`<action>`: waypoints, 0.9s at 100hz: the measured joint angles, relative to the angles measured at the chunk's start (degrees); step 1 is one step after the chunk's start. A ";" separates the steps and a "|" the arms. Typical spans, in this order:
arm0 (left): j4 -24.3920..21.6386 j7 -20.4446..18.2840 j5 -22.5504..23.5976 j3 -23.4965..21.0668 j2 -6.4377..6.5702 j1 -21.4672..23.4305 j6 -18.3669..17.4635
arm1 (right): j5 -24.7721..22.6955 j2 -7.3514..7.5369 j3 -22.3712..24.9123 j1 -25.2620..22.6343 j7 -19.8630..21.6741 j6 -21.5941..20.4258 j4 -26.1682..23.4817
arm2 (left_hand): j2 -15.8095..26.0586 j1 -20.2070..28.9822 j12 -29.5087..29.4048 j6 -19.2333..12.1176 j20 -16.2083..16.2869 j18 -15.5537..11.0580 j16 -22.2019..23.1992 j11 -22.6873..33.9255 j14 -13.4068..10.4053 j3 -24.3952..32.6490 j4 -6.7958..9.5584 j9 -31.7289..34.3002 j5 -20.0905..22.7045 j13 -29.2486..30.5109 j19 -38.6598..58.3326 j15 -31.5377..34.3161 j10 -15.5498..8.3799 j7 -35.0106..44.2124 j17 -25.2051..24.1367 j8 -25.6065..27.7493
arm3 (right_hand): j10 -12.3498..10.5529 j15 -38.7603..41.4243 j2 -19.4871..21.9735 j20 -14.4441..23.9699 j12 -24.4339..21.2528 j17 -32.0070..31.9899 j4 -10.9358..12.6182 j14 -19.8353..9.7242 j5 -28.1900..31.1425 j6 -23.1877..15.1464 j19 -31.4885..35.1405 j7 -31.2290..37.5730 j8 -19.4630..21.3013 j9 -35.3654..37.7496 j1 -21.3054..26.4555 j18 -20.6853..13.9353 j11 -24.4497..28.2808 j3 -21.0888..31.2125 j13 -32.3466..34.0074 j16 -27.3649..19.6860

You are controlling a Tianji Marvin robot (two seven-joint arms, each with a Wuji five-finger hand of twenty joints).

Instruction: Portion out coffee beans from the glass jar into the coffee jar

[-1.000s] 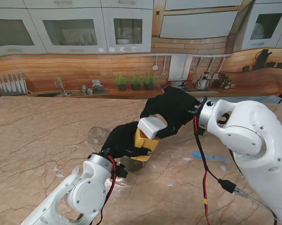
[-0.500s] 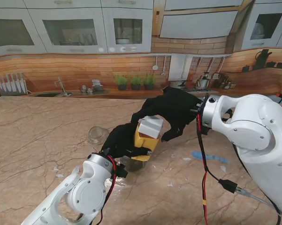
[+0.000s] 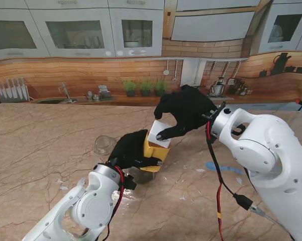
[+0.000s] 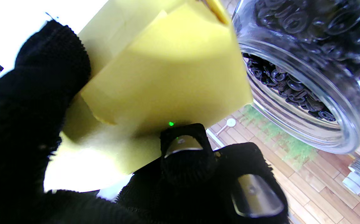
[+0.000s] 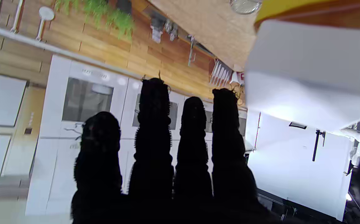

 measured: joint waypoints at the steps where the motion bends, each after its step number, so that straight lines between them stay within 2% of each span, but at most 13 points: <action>1: 0.00 0.00 0.01 0.00 0.00 0.00 0.00 | 0.16 0.00 -0.11 0.02 0.20 0.04 0.02 | 0.00 0.00 0.00 0.00 0.00 0.00 0.00 0.00 0.00 0.00 0.00 0.00 0.00 0.00 0.00 0.00 0.00 0.00 0.00 0.00 | 0.00 0.10 0.00 0.00 0.00 0.02 0.00 0.00 0.01 0.00 0.07 0.02 0.02 0.02 0.00 0.00 0.00 0.00 0.00 0.05; 17: 0.01 0.02 0.02 -0.09 0.00 -0.01 -0.04 | -0.02 0.10 -1.10 0.45 1.06 -0.59 0.38 | 0.00 0.00 0.00 0.00 0.00 0.00 0.00 0.00 0.00 0.00 0.00 0.00 0.00 0.00 0.04 0.00 0.00 0.00 0.00 0.00 | -0.35 0.83 0.00 0.00 0.35 0.10 0.34 0.02 0.81 0.17 0.37 0.33 0.79 0.75 0.40 0.25 0.00 -0.13 -0.20 0.22; 21: 0.02 0.06 0.02 -0.11 0.00 0.00 -0.04 | -0.17 0.14 -1.14 0.57 1.40 -1.05 0.39 | 0.00 0.00 0.00 0.00 0.00 0.00 0.00 0.00 0.00 0.00 0.00 0.00 0.00 0.00 0.04 0.00 0.00 0.00 0.00 0.00 | -0.47 0.87 0.00 -0.02 0.79 0.09 0.42 0.02 1.81 0.06 0.37 0.68 0.97 1.39 2.88 0.34 0.22 -2.25 0.43 0.22; 26: 0.02 0.07 0.01 -0.13 0.00 0.02 -0.05 | -0.23 0.21 -1.14 0.79 1.83 -2.12 0.47 | 0.00 0.00 0.00 0.00 0.00 0.00 0.00 0.00 0.00 0.00 0.00 0.00 0.00 0.00 0.04 0.00 0.00 0.04 0.00 0.00 | -1.73 0.77 1.76 -0.09 0.81 -0.13 3.45 0.03 1.93 0.05 0.37 0.69 0.98 2.20 6.85 0.38 0.17 -6.70 0.31 -0.04; 31: 0.02 0.07 0.00 -0.16 0.00 0.06 -0.09 | -0.25 0.29 -1.13 1.08 2.18 -3.38 0.61 | 0.00 0.00 0.00 -0.20 0.00 0.00 0.00 0.00 0.00 -0.01 0.00 0.00 0.00 0.00 0.04 0.00 0.00 0.11 0.00 0.00 | -2.80 0.43 1.42 -0.17 0.81 -0.70 5.82 0.03 1.95 -0.09 -0.04 0.69 0.99 2.21 6.91 0.38 0.17 -6.54 0.31 -0.14; 34: 0.02 0.07 0.00 -0.18 0.00 0.09 -0.15 | -0.31 0.34 -1.10 1.25 2.33 -4.23 0.71 | -0.02 0.00 0.00 -0.37 0.00 0.00 0.00 0.00 0.00 -0.02 0.00 0.00 0.00 0.00 0.04 0.00 0.00 0.22 0.00 0.00 | -3.52 -0.21 0.39 -0.58 0.81 -1.32 6.12 0.03 2.02 -0.61 -0.81 0.69 0.98 2.21 8.46 0.39 0.17 -5.70 0.28 -0.58; 38: 0.02 0.07 0.00 -0.20 0.00 0.12 -0.23 | -0.25 0.43 -1.03 1.51 2.78 -5.17 0.80 | -0.04 0.00 0.00 -0.68 0.00 0.00 0.00 0.00 0.00 -0.18 0.00 0.00 0.00 0.00 0.06 0.00 0.00 0.26 0.00 0.00 | -4.15 -1.79 -3.08 -0.84 0.56 -2.46 6.12 0.03 2.08 -0.76 -2.31 0.69 0.79 2.09 11.05 0.40 -0.43 -5.95 0.18 -1.25; 45: 0.08 0.07 0.02 -0.21 0.00 0.22 -0.27 | 1.10 0.69 -0.98 2.10 4.71 -5.90 0.87 | -0.07 0.00 0.00 -0.93 0.00 0.00 0.00 0.00 0.00 -0.37 -0.04 0.00 0.00 0.00 0.06 0.00 -0.01 0.27 0.00 0.00 | -4.97 -5.38 -6.72 -1.57 -0.89 -4.35 5.95 -0.21 0.83 -1.17 -5.03 0.40 -1.30 0.82 15.02 0.41 -3.19 -6.28 -1.88 -2.58; 58: 0.20 0.05 0.05 -0.19 0.02 0.39 -0.28 | 3.37 1.32 -0.86 3.49 8.37 -8.08 0.95 | -0.08 0.00 0.00 -1.30 0.00 0.00 0.00 0.00 0.00 -0.48 -0.07 0.00 0.00 0.00 0.06 0.00 -0.07 0.28 0.00 0.00 | -6.18 -10.21 -9.61 -2.98 -3.80 -7.12 5.82 -1.17 -6.98 -5.17 -9.39 -3.12 -4.87 -2.76 23.98 0.04 -7.14 -9.92 -5.02 -4.85; 73: 0.20 0.05 0.04 -0.18 0.02 0.37 -0.19 | 6.45 2.15 -1.36 5.10 10.36 -9.34 1.37 | -0.08 0.00 -0.06 -1.30 0.00 0.00 0.00 0.00 0.00 -0.48 -0.07 0.00 0.00 0.00 0.06 0.00 -0.17 0.30 0.00 0.00 | -6.40 -12.61 -10.27 -4.96 -5.97 -8.69 6.00 -1.66 -15.17 -11.38 -12.09 -7.09 -9.28 -6.09 32.90 -0.80 -9.79 -12.79 -6.22 -6.18; 82: 0.19 0.05 -0.04 -0.18 0.02 0.34 -0.14 | 7.72 2.46 -1.80 5.93 12.51 -9.44 1.41 | -0.08 0.00 -0.06 -1.30 0.00 0.00 0.00 0.00 0.00 -0.48 -0.07 0.00 0.00 0.00 0.07 0.00 -0.19 0.30 0.00 0.00 | -6.50 -13.16 -10.17 -5.71 -6.76 -9.42 6.06 -1.84 -19.30 -15.77 -12.97 -9.01 -11.57 -8.78 36.52 -1.08 -10.36 -13.82 -7.46 -6.62; 90: 0.19 0.04 -0.07 -0.21 0.02 0.33 -0.08 | 7.77 2.63 -2.09 6.30 13.01 -9.46 1.41 | -0.08 0.00 -0.06 -1.30 0.00 0.00 0.00 0.00 0.00 -0.48 -0.07 0.01 0.00 0.00 0.07 0.00 -0.19 0.30 0.00 0.00 | -6.50 -13.05 -10.07 -6.09 -7.38 -9.81 6.36 -1.84 -21.37 -17.72 -13.49 -9.83 -12.36 -10.26 36.52 -1.10 -10.63 -13.78 -8.45 -6.91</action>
